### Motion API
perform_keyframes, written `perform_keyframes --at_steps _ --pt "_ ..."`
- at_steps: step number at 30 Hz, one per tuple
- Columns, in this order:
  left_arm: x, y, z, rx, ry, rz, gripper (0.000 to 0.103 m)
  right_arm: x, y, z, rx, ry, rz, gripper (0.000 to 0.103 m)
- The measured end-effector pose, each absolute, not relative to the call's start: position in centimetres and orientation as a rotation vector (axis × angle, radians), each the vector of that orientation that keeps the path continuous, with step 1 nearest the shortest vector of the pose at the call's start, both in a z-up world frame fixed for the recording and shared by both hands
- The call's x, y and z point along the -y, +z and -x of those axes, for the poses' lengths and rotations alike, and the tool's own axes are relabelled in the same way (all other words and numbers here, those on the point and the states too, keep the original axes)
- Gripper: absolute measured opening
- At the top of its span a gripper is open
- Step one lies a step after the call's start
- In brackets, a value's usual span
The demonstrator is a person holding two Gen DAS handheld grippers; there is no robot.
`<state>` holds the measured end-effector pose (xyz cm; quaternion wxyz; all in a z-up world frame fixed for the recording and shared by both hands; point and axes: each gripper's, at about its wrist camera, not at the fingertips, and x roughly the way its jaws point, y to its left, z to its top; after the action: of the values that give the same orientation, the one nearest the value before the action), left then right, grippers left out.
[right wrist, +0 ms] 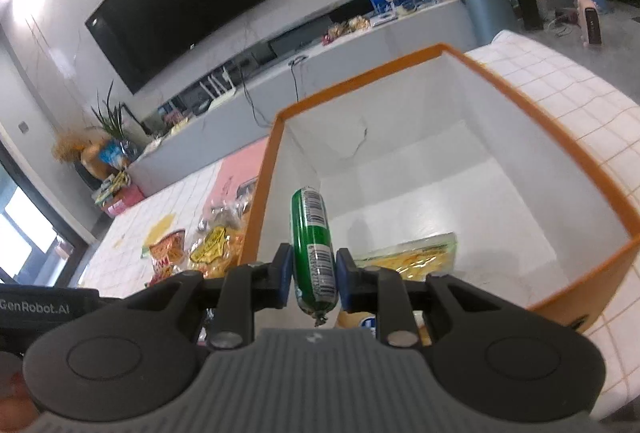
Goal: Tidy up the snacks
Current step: 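Lower the green sausage into the box and open the right tool, then move both tools back toward the remaining snacks on the table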
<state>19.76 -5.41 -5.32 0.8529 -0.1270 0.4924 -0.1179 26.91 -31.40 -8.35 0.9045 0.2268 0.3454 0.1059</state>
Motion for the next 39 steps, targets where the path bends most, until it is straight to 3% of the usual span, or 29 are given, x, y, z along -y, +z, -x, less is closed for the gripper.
perform_keyframes --at_steps 12,16,30,35,38,39 --pt "3.6 -6.1 -19.7 -1.048 -0.238 0.292 0.052 31.2 -8.5 -26.9 -0.717 0.248 -0.529 0.025" --pt "3.7 -6.1 -19.6 -1.049 -0.243 0.287 0.052 31.4 -8.4 -26.5 -0.708 0.273 -0.533 0.017" --pt "3.5 -5.3 -19.2 -1.038 -0.231 0.272 0.052 31.6 -7.7 -25.8 -0.676 0.251 -0.521 0.017" --pt "3.1 -4.8 -18.7 -1.033 -0.220 0.264 0.052 30.4 -6.2 -25.0 -0.647 0.170 -0.371 0.020" --pt "2.6 -4.4 -18.2 -1.027 -0.208 0.269 0.052 30.0 -5.6 -24.6 -0.644 0.132 -0.316 0.032" --pt "2.4 -4.2 -18.0 -1.024 -0.207 0.269 0.052 30.0 -5.5 -24.5 -0.643 0.124 -0.319 0.040"
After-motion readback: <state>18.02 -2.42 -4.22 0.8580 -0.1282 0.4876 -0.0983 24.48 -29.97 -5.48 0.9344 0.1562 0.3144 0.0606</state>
